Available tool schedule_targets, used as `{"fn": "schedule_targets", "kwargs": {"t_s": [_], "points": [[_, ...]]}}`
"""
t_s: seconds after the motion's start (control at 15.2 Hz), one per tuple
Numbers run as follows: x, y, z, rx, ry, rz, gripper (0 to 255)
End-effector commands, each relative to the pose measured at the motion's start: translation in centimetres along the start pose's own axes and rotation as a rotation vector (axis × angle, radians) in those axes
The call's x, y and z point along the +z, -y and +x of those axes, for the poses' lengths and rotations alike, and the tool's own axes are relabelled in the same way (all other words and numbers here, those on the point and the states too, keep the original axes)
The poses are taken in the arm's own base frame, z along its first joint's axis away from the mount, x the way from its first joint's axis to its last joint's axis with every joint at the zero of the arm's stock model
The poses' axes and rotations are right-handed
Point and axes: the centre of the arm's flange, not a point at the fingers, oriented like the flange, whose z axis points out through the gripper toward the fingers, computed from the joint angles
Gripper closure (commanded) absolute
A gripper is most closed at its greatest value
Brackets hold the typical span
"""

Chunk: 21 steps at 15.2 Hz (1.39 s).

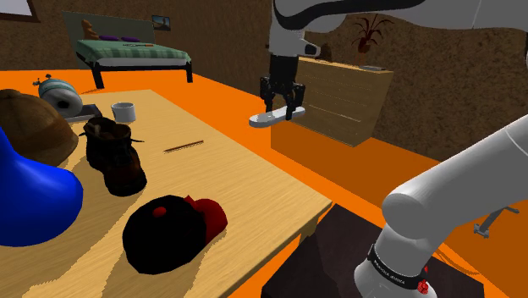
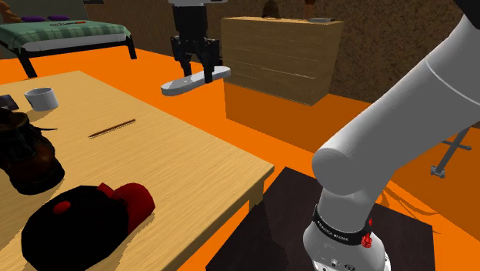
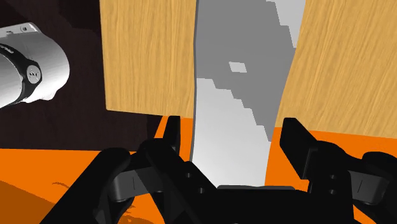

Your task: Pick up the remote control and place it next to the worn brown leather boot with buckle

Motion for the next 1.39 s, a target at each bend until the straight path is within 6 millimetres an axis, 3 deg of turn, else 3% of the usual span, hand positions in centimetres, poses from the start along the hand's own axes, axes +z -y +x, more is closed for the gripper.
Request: {"fn": "schedule_targets", "kwargs": {"t_s": [0.0,0.13,1.32], "points": [[-1.2,0.0,-0.1,0.000,0.000,0.000,255],[-1.8,0.0,-0.1,0.000,0.000,0.000,255],[-2.5,16.3,-17.3,0.000,0.000,0.000,255]]}}
